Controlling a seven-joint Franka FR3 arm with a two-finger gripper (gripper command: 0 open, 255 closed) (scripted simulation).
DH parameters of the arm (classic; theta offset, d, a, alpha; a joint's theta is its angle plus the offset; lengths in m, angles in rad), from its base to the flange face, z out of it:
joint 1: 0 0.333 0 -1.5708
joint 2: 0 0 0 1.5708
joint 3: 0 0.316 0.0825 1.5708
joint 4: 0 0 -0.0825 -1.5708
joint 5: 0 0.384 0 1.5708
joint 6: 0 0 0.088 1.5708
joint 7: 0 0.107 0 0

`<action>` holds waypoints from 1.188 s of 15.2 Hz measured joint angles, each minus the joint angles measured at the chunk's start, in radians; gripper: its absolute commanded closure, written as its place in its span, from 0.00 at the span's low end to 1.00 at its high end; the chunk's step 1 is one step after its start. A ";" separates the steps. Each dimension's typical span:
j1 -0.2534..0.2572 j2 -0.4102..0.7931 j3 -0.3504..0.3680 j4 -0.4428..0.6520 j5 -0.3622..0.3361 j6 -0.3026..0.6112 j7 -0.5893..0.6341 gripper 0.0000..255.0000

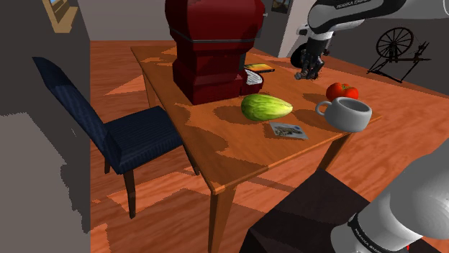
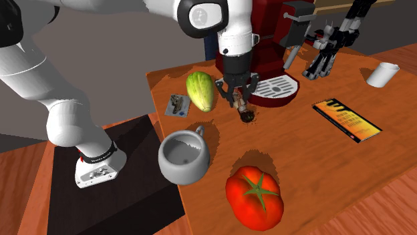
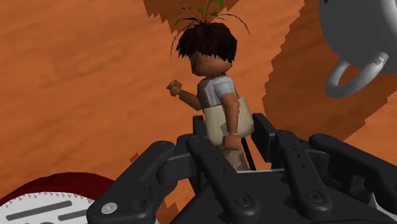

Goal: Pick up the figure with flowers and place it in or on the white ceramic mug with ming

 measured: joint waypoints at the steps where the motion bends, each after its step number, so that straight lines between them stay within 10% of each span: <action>1: -0.001 0.003 -0.001 0.015 0.003 -0.011 -0.005 1.00; 9: 0.002 -0.002 0.002 0.116 0.007 -0.116 -0.020 1.00; 18: -0.038 -0.305 0.006 -0.147 -0.101 -0.139 -0.022 1.00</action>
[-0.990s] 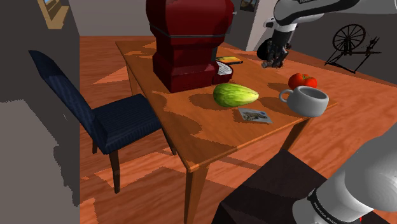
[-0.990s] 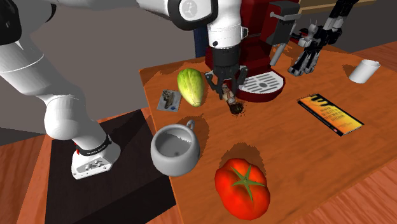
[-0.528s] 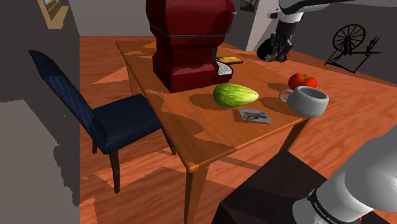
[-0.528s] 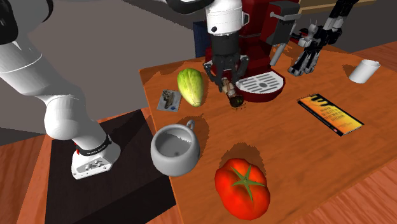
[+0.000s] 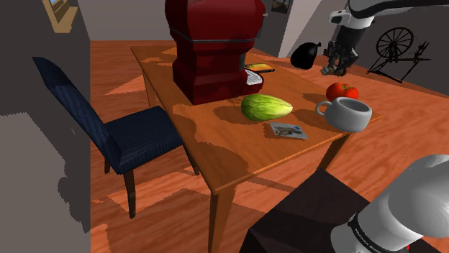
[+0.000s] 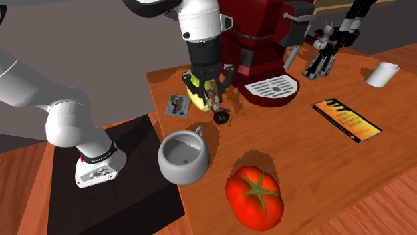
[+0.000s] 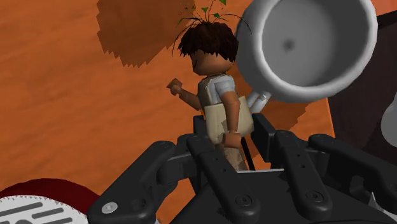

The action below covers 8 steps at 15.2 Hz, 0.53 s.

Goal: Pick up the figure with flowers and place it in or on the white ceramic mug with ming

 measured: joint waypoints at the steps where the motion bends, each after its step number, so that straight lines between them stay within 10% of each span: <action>1: -0.008 -0.038 0.002 -0.029 -0.012 -0.008 -0.002 1.00; 8: -0.073 -0.289 0.008 -0.203 -0.083 -0.072 -0.034 1.00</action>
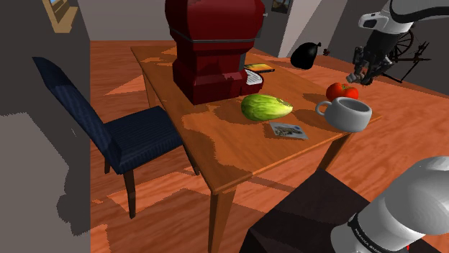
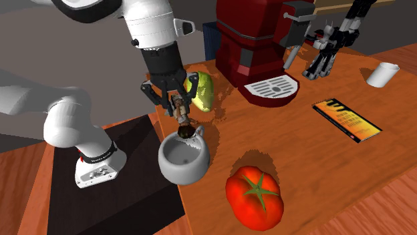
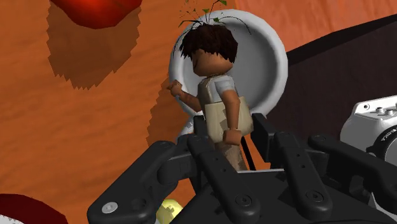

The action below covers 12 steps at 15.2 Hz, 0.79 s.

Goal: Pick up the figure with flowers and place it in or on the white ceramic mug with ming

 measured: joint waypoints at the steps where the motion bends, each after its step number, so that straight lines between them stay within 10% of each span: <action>1: -0.005 -0.015 -0.002 -0.021 -0.006 0.007 -0.001 1.00; 12: -0.020 -0.030 -0.034 -0.173 -0.041 0.142 0.022 1.00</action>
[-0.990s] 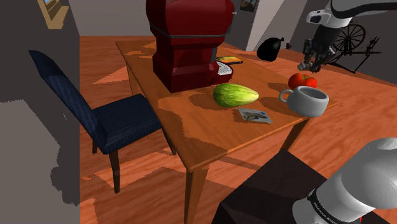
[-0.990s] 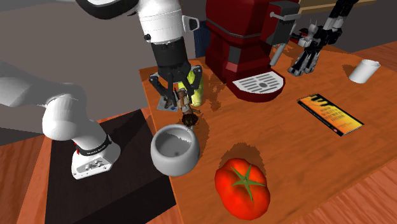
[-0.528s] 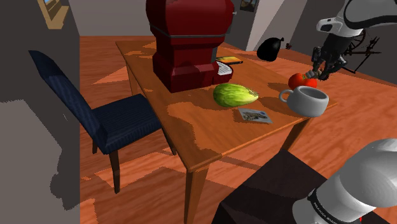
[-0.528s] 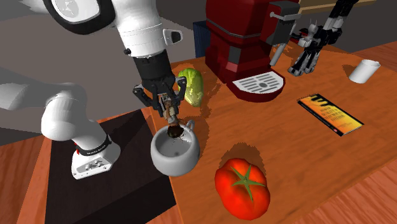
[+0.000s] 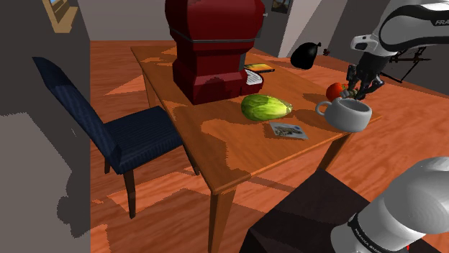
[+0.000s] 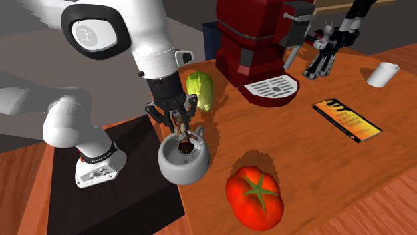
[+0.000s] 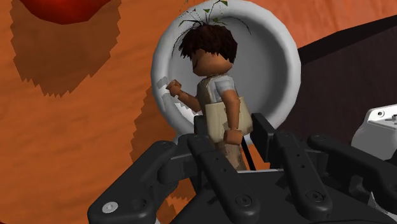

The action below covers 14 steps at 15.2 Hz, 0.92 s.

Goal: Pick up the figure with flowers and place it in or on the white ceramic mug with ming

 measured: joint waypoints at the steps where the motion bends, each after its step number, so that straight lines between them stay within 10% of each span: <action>1: -0.001 0.001 -0.003 -0.013 -0.003 0.013 0.003 1.00; 9: -0.004 0.000 -0.008 -0.044 -0.011 0.045 0.009 1.00; 10: -0.005 0.000 -0.008 -0.044 -0.011 0.045 0.009 0.00; 14: -0.005 -0.001 -0.009 -0.045 -0.012 0.045 0.009 0.00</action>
